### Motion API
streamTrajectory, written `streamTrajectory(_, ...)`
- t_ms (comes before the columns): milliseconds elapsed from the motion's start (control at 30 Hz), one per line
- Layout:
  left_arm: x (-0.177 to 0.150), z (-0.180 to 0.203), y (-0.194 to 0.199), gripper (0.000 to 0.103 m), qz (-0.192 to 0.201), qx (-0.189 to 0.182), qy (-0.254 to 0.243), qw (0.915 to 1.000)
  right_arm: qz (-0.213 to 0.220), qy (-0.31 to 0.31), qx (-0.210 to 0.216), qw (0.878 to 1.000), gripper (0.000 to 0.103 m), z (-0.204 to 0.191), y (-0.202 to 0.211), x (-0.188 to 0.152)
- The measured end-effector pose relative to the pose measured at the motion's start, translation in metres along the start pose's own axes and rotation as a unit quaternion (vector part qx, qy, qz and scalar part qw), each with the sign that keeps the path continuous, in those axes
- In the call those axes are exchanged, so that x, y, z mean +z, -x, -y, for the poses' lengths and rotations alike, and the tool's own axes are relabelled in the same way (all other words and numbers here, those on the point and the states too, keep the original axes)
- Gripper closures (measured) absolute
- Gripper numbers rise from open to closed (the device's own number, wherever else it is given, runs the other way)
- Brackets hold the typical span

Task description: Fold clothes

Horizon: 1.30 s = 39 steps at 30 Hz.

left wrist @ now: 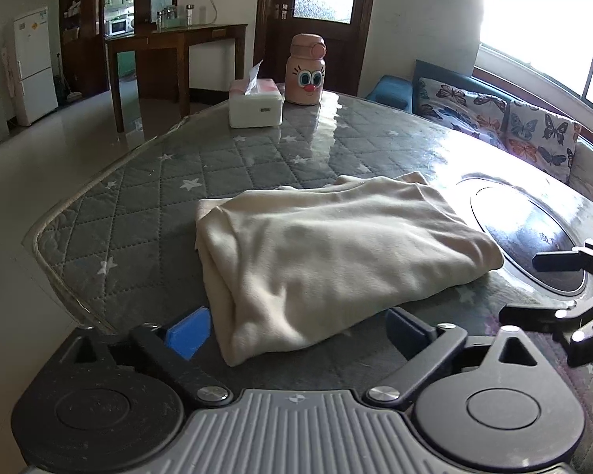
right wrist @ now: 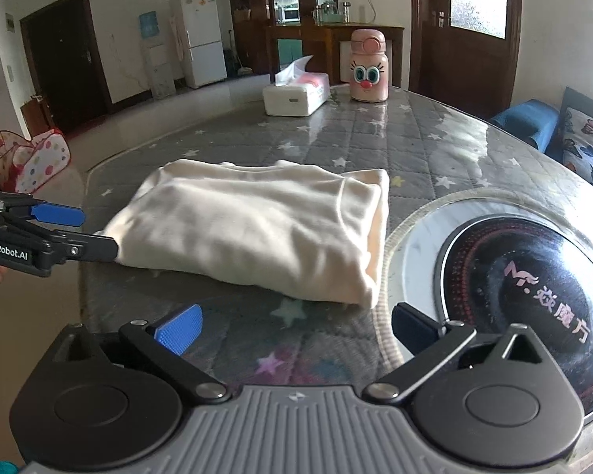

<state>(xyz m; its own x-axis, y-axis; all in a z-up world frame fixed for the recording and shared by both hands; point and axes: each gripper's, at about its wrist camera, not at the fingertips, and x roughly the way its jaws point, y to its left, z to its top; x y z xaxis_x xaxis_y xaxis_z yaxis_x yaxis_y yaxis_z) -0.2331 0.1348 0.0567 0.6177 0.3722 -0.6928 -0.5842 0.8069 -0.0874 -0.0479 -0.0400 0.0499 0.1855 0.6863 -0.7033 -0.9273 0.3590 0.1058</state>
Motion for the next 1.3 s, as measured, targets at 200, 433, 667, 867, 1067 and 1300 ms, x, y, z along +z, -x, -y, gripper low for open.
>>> streamTrajectory(200,-0.005,0.005,0.005,0.0,0.003,0.011,0.016,0.9998,0.005,-0.01,0.007,1.0,0.0,-0.011,0.005,-0.008)
streamTrajectory(433,-0.011,0.012,0.003,0.0,-0.005,0.024,0.013,0.9996,0.005,-0.011,0.01,1.0,0.0,-0.02,0.005,-0.016)
streamTrajectory(667,-0.016,0.02,-0.001,0.0,-0.019,0.029,0.009,0.9993,0.006,-0.013,0.011,1.0,0.0,-0.022,0.006,-0.021)
streamTrajectory(867,-0.019,0.023,-0.002,0.0,-0.024,0.04,0.018,0.9988,0.007,-0.016,0.01,1.0,0.0,-0.023,0.007,-0.027)
streamTrajectory(1067,-0.024,0.029,-0.001,0.0,-0.029,0.037,0.018,0.9987,0.008,-0.015,0.005,1.0,0.0,-0.024,0.008,-0.031)
streamTrajectory(1300,-0.028,0.036,0.001,0.0,-0.031,0.033,0.014,0.9989,0.014,-0.019,0.004,1.0,0.0,-0.025,0.01,-0.034)
